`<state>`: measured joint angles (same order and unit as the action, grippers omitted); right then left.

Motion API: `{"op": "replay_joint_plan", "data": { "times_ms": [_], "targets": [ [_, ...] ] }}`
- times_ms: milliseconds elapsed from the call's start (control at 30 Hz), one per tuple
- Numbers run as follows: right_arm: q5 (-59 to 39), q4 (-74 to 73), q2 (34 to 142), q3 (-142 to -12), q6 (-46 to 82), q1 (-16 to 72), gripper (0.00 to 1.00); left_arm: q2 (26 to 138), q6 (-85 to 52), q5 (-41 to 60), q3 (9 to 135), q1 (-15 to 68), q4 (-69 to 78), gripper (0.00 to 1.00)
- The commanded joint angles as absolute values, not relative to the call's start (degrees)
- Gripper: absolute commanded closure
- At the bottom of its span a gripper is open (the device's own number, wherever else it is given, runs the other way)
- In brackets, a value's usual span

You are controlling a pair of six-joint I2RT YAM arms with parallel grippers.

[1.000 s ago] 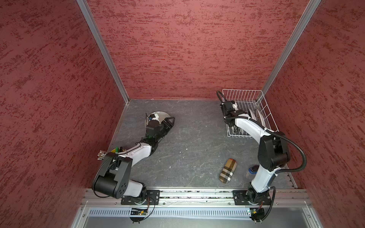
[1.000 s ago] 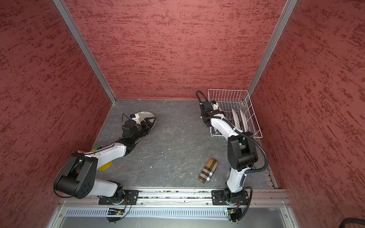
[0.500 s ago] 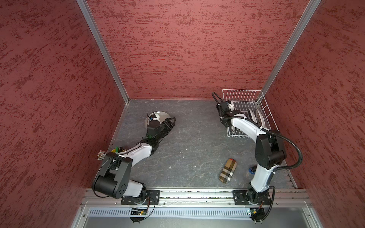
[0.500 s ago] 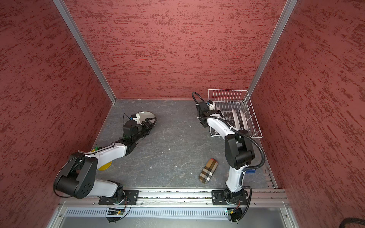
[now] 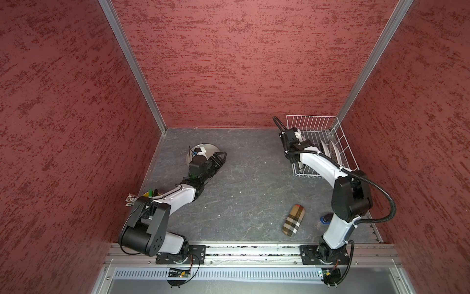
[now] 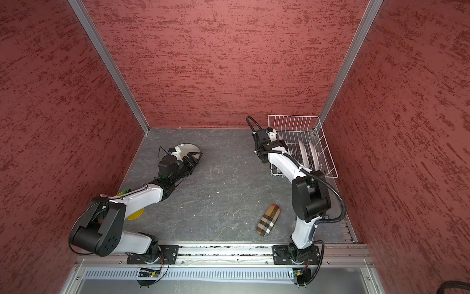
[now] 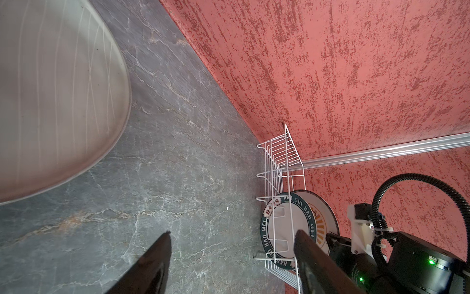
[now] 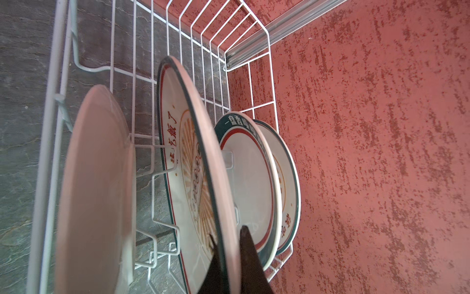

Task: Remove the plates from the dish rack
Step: 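Close the right gripper on the printed orange-sunburst plate in the rack, then lift the printed plate up out of the rack with the right gripper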

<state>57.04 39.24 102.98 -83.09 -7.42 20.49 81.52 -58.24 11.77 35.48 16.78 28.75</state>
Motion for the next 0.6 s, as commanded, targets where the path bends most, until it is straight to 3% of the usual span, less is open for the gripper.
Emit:
{"op": "replay_joint_plan", "data": {
  "times_ms": [0, 567],
  "targets": [
    [57.0, 38.0, 100.1, -85.7, -8.5, 21.2, 1.0, 80.9, -57.7, 12.3, 36.7, 17.1, 29.4, 0.24],
    [60.5, 31.3, 91.3, -83.8, -12.1, 21.2, 1.0, 82.1, -54.9, 16.4, 38.2, 17.1, 30.9, 0.24]
  ]
}}
